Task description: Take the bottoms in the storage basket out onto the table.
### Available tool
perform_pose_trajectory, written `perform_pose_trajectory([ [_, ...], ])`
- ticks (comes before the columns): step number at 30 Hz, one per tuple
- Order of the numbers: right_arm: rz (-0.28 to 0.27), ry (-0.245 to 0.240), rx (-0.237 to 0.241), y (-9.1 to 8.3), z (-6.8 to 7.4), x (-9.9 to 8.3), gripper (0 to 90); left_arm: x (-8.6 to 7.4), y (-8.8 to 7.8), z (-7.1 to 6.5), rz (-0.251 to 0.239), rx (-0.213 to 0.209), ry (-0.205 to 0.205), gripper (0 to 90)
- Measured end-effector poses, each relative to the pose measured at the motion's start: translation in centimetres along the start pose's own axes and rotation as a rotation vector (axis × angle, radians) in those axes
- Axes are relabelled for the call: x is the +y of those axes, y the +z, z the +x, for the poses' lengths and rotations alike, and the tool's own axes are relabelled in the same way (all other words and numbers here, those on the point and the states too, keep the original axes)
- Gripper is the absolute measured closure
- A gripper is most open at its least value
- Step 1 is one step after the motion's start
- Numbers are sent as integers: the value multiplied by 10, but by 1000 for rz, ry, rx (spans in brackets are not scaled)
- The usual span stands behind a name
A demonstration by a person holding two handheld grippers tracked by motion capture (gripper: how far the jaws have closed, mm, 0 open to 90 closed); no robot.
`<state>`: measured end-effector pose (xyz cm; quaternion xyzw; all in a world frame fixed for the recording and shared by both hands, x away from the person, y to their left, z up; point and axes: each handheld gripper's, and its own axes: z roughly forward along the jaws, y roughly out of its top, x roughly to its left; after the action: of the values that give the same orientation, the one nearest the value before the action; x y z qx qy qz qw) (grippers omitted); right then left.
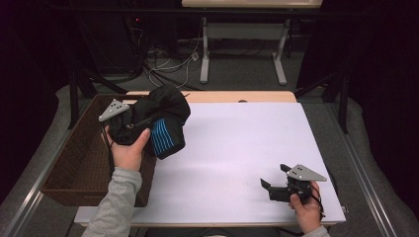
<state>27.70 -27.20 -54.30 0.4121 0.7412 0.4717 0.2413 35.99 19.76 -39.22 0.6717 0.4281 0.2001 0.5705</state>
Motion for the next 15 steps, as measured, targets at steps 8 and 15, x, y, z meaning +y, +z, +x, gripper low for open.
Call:
perform_pose_trajectory([
  [8, -3, 1, 4, 0, 1, 0, 79, -3, 8, -11, 8, -32, 7, 723],
  [15, -4, 0, 5, 0, 1, 0, 79, -5, 11, -19, 6, -60, 17, 722],
])
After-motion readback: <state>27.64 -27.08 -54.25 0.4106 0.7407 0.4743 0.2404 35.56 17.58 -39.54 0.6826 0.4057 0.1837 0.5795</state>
